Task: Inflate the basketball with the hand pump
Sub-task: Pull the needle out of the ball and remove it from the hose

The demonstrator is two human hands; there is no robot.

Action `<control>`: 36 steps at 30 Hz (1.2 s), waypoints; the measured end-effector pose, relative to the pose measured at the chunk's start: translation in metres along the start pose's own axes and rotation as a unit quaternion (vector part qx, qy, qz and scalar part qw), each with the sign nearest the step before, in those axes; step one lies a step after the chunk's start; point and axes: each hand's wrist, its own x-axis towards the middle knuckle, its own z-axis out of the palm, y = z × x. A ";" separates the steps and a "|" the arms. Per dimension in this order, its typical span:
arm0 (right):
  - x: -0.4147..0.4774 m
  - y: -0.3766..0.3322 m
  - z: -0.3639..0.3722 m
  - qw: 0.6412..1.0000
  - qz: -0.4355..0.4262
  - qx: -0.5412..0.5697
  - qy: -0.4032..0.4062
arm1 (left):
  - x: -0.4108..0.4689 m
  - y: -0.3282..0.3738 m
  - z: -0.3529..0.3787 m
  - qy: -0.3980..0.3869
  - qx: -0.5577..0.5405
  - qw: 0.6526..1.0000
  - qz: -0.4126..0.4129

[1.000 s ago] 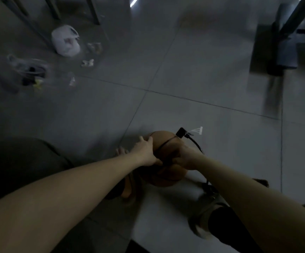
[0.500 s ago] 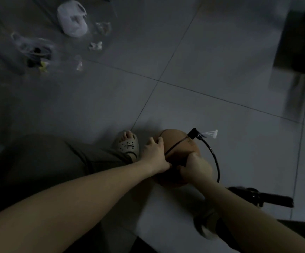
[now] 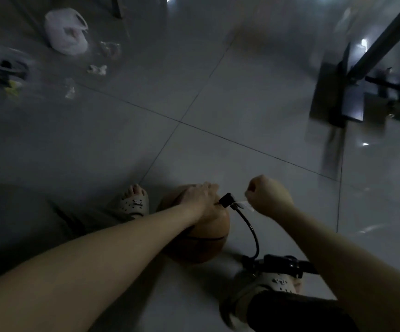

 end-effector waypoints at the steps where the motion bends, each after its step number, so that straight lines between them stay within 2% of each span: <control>1: 0.006 0.006 -0.004 1.000 0.002 0.006 -0.002 | 0.004 0.005 0.009 -0.006 0.026 0.999 0.018; 3: 0.016 0.017 -0.002 0.999 0.005 0.014 -0.048 | 0.009 0.012 0.027 0.023 0.059 0.997 0.045; 7: 0.035 0.026 0.019 0.989 0.008 0.008 -0.149 | 0.022 0.018 0.038 0.124 0.066 0.989 0.046; 9: 0.043 0.024 0.025 0.984 0.023 0.031 -0.173 | 0.031 0.018 0.036 0.137 0.058 0.988 0.050; 11: 0.052 0.019 0.028 0.975 0.070 0.101 -0.186 | 0.038 0.015 0.032 0.139 0.048 0.988 0.053; 14: 0.058 0.012 0.024 0.943 0.158 0.207 -0.208 | 0.045 0.010 0.030 0.139 0.034 0.988 0.056; 19: 0.067 0.014 0.025 0.906 0.197 0.230 -0.295 | 0.054 0.012 0.036 0.150 0.057 0.984 0.080; 29: 0.069 0.036 0.043 0.827 0.238 0.396 -0.321 | 0.066 0.027 0.048 0.138 0.065 0.986 0.071; 36: 0.068 0.032 0.037 0.828 0.226 0.392 -0.333 | 0.068 0.032 0.050 0.139 0.043 0.988 0.055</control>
